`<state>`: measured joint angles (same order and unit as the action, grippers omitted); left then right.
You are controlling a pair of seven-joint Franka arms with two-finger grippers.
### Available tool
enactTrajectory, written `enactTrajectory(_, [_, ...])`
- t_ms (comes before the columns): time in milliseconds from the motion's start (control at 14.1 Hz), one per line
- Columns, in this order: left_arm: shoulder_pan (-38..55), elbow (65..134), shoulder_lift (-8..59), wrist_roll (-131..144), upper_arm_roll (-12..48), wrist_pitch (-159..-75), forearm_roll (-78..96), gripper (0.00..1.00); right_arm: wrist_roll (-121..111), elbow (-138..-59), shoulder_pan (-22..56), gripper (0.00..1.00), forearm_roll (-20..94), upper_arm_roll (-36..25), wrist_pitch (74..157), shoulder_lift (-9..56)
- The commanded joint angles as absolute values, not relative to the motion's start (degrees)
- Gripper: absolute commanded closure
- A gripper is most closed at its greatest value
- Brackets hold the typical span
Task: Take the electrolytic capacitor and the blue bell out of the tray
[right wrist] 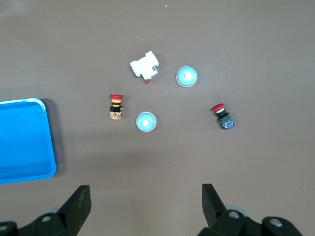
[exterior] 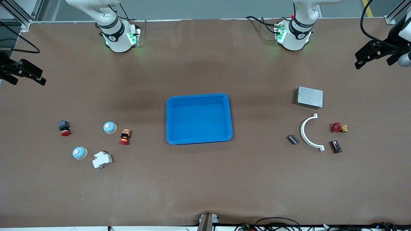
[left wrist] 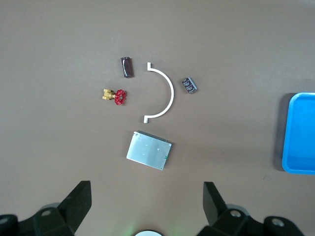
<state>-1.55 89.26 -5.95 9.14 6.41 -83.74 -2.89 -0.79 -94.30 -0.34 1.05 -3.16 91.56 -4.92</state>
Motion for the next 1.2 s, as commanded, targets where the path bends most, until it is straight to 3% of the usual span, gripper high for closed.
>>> enactTrajectory(0, [-0.97,87.28,-2.91,7.91,6.06,-82.88,-1.58,0.00,-1.05,-95.27,-1.49,0.00,0.70,-2.46,91.76,-5.98])
enactTrajectory(1133, [-0.79,86.22,-3.34,7.29,6.15,-82.79,-1.06,0.00,-1.05,-95.27,-1.41,0.00,0.97,-2.55,92.02,-5.98])
